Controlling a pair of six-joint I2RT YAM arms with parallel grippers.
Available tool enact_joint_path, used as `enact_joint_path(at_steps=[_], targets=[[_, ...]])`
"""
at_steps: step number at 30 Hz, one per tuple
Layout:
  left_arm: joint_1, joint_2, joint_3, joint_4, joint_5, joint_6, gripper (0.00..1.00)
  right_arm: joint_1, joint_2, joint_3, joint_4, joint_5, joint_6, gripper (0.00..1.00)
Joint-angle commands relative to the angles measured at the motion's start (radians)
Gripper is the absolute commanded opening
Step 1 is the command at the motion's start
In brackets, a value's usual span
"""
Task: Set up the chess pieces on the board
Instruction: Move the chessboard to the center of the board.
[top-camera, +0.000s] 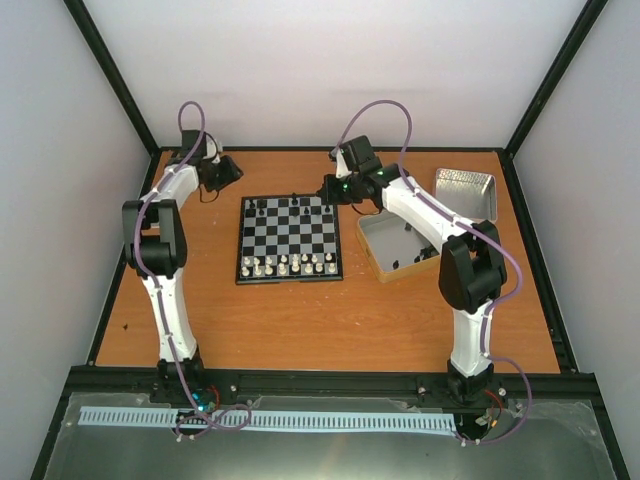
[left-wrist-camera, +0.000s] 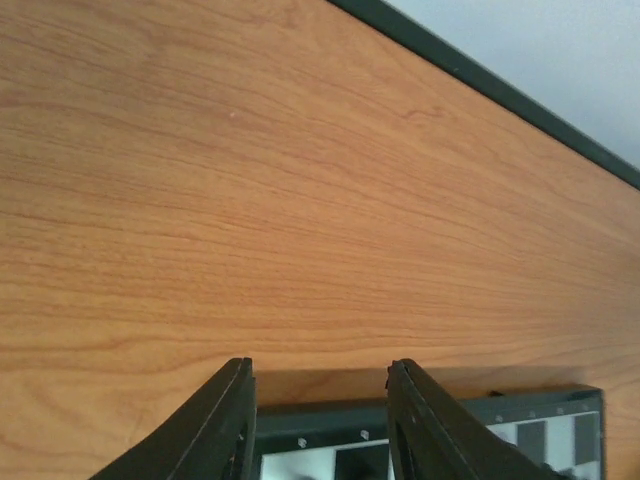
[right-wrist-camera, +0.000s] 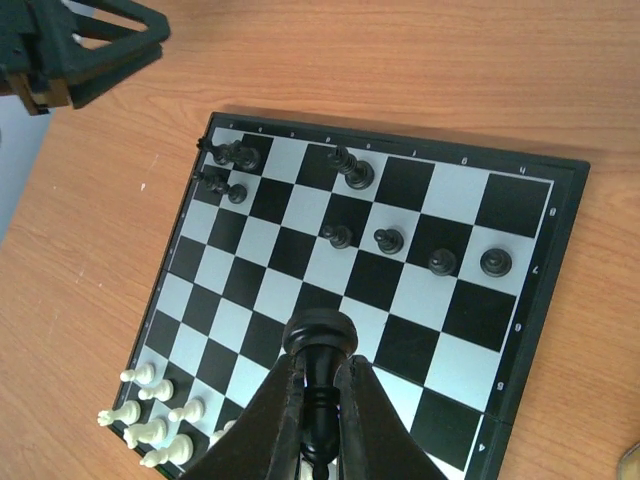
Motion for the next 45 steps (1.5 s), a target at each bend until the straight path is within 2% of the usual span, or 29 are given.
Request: enact_joint_path(at_steps=[1, 20, 31, 37, 45], targets=[[0.0, 0.067, 0.112, -0.053, -0.006, 0.057, 0.37, 0.0, 0.023, 0.057, -0.032, 0.045, -0.032, 0.03], [-0.034, 0.266, 0.208, -0.127, 0.168, 0.255, 0.36, 0.016, 0.126, 0.226, -0.17, 0.094, -0.088, 0.03], [-0.061, 0.259, 0.123, -0.15, 0.328, 0.346, 0.31, 0.022, 0.21, 0.371, -0.348, 0.098, -0.075, 0.03], [-0.076, 0.244, 0.079, -0.147, 0.397, 0.392, 0.31, 0.022, 0.321, 0.549, -0.528, 0.096, -0.059, 0.03], [-0.12, 0.255, 0.077, -0.162, 0.451, 0.438, 0.3, 0.022, 0.35, 0.558, -0.559, 0.102, -0.057, 0.03]])
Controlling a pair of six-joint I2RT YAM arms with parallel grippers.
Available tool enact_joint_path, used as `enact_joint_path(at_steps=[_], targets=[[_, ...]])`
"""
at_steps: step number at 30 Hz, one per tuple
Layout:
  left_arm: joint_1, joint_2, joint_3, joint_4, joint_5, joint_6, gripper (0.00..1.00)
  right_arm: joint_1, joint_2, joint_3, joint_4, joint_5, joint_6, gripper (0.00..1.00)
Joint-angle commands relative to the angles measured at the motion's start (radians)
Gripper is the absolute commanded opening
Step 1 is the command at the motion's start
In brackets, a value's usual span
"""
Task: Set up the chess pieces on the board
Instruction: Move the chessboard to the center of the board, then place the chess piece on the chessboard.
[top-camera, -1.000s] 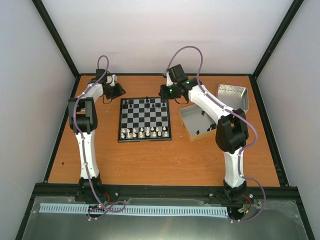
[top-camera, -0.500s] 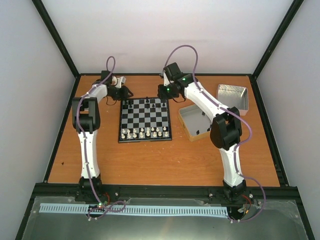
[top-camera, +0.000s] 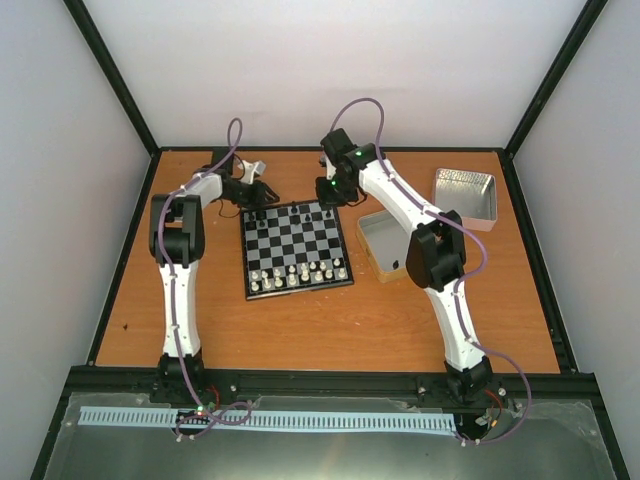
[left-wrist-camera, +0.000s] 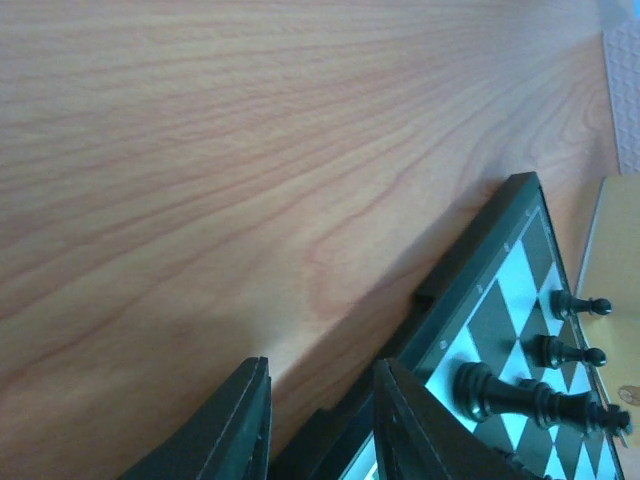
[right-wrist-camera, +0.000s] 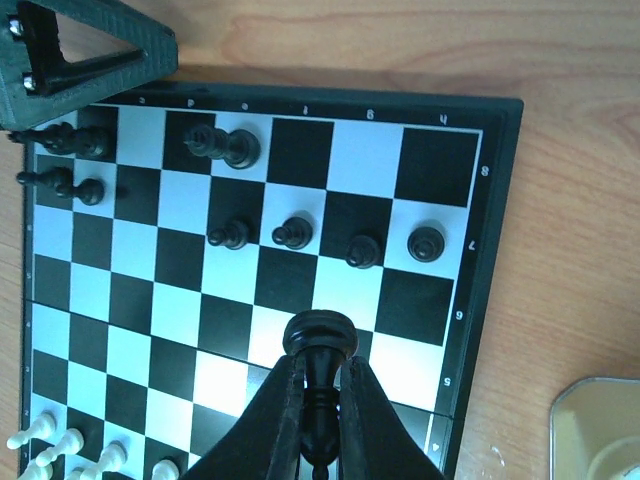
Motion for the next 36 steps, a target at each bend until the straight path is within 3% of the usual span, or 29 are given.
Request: enact_joint_path(at_steps=[1, 15, 36], targets=[[-0.045, 0.011, -0.02, -0.064, 0.045, 0.058, 0.3, 0.009, 0.02, 0.035, -0.056, 0.011, 0.007, 0.03], [-0.128, 0.025, -0.051, -0.092, 0.086, 0.107, 0.3, 0.009, 0.047, 0.043, -0.066, 0.013, 0.002, 0.03], [-0.153, -0.001, -0.077, -0.109, 0.136, 0.116, 0.27, 0.045, 0.173, 0.133, -0.141, -0.028, -0.04, 0.05]])
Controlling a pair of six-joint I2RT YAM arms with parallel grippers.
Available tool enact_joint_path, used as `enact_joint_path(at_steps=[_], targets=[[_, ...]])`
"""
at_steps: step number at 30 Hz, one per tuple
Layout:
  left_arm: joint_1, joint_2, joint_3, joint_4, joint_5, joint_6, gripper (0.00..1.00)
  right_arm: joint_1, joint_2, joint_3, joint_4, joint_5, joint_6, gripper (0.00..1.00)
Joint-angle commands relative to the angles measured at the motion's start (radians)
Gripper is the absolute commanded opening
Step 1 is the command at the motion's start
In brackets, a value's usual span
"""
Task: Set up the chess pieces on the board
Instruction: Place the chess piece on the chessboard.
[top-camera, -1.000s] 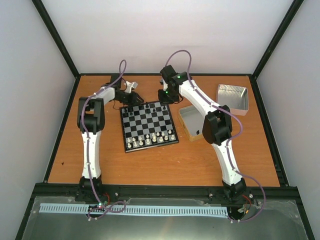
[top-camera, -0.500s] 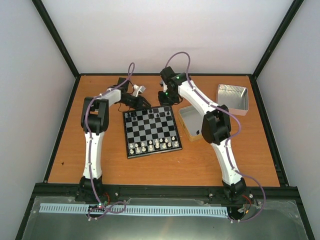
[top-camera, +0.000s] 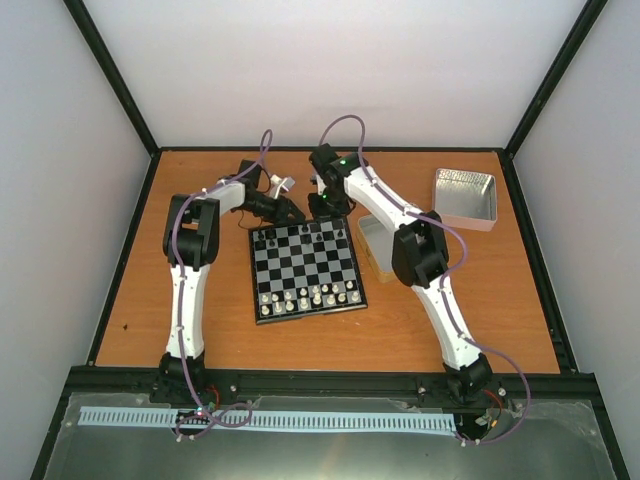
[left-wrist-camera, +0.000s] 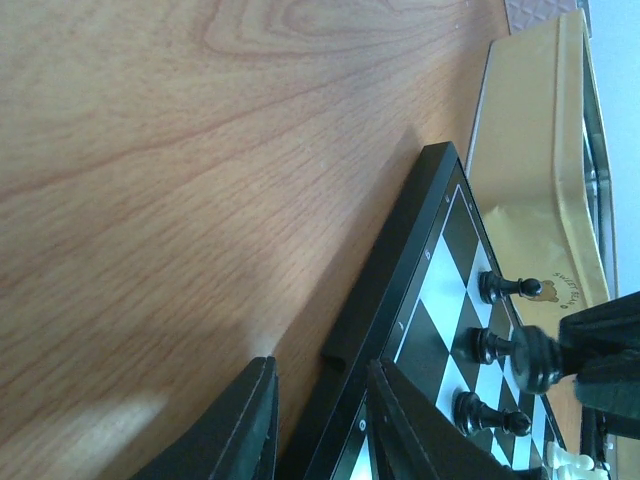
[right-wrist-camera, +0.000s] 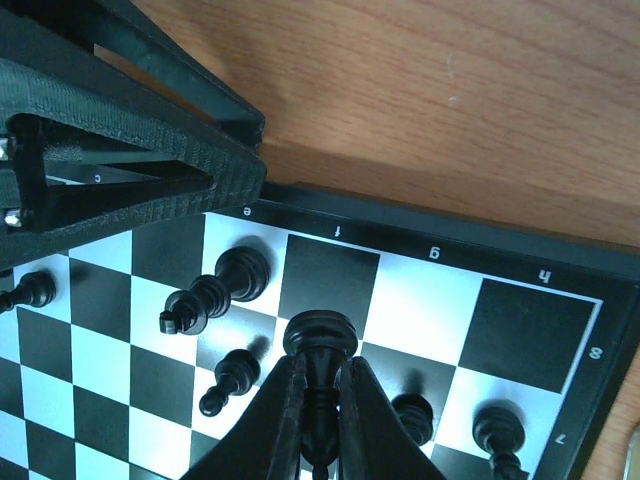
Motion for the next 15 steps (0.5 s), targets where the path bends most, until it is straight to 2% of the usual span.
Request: enact_joint_path(at_steps=[1, 9, 15], targets=[[-0.013, 0.003, 0.013, -0.063, -0.054, 0.011, 0.27, 0.013, 0.036, 0.042, -0.034, -0.021, -0.018, 0.05], [0.012, -0.026, 0.138, -0.113, -0.19, -0.064, 0.28, 0.017, 0.052, 0.042, -0.029, -0.013, -0.02, 0.05], [0.047, -0.106, 0.154, -0.094, -0.266, -0.121, 0.3, 0.019, 0.067, 0.043, -0.026, -0.009, -0.02, 0.06]])
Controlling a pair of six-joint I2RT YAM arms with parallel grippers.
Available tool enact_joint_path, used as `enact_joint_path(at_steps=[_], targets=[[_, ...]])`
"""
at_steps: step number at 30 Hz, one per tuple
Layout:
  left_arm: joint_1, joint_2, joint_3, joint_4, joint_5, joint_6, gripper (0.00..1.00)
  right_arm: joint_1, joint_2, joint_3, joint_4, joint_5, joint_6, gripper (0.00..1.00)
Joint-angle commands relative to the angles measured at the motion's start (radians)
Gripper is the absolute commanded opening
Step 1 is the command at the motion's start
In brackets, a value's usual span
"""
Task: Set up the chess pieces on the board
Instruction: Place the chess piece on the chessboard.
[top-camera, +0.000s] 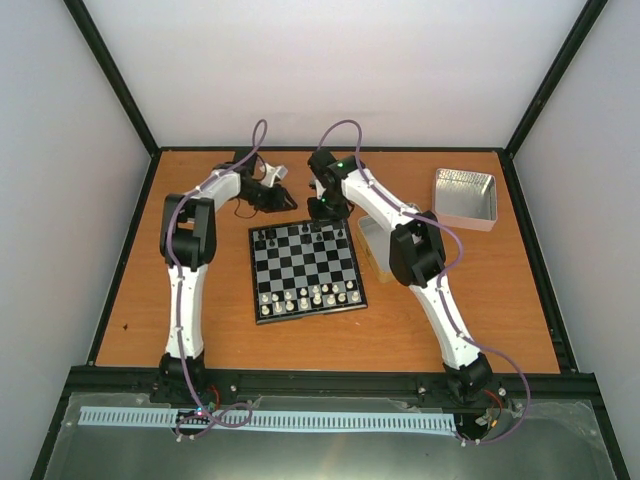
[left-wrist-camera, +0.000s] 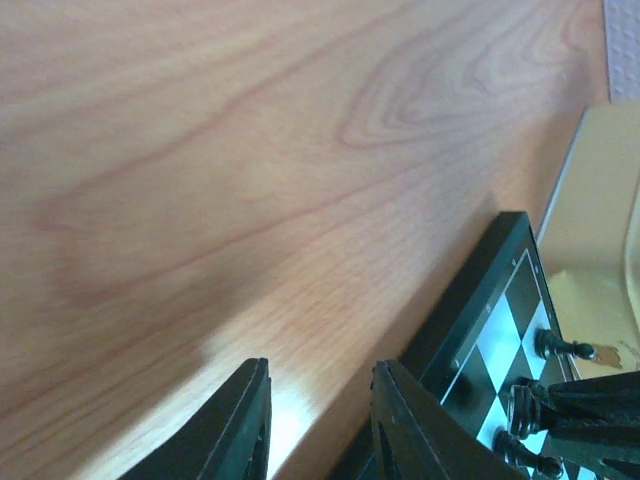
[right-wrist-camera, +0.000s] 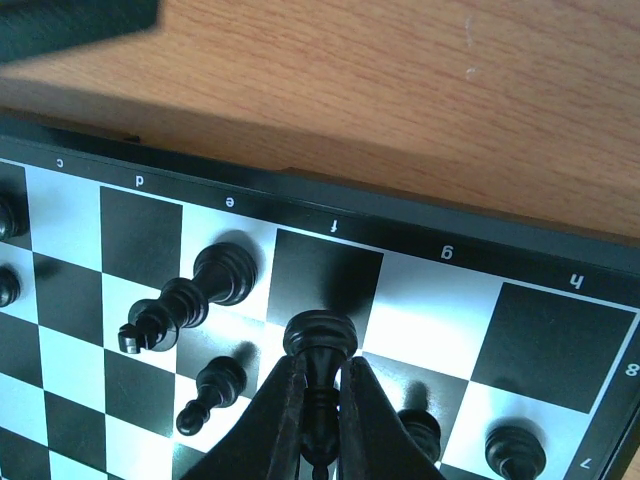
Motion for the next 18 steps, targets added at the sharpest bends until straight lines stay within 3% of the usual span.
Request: enact_joint_path(at_steps=[1, 10, 18], targets=[[0.036, -0.106, 0.042, -0.002, -0.094, -0.063, 0.3, 0.013, 0.031, 0.03, -0.009, 0.005, -0.007, 0.06], [0.072, -0.223, -0.017, 0.015, -0.168, -0.131, 0.29, 0.017, 0.046, 0.03, 0.019, 0.015, 0.001, 0.08], [0.104, -0.417, -0.207, 0.056, -0.28, -0.182, 0.29, 0.017, 0.049, 0.031, 0.028, 0.038, 0.02, 0.11]])
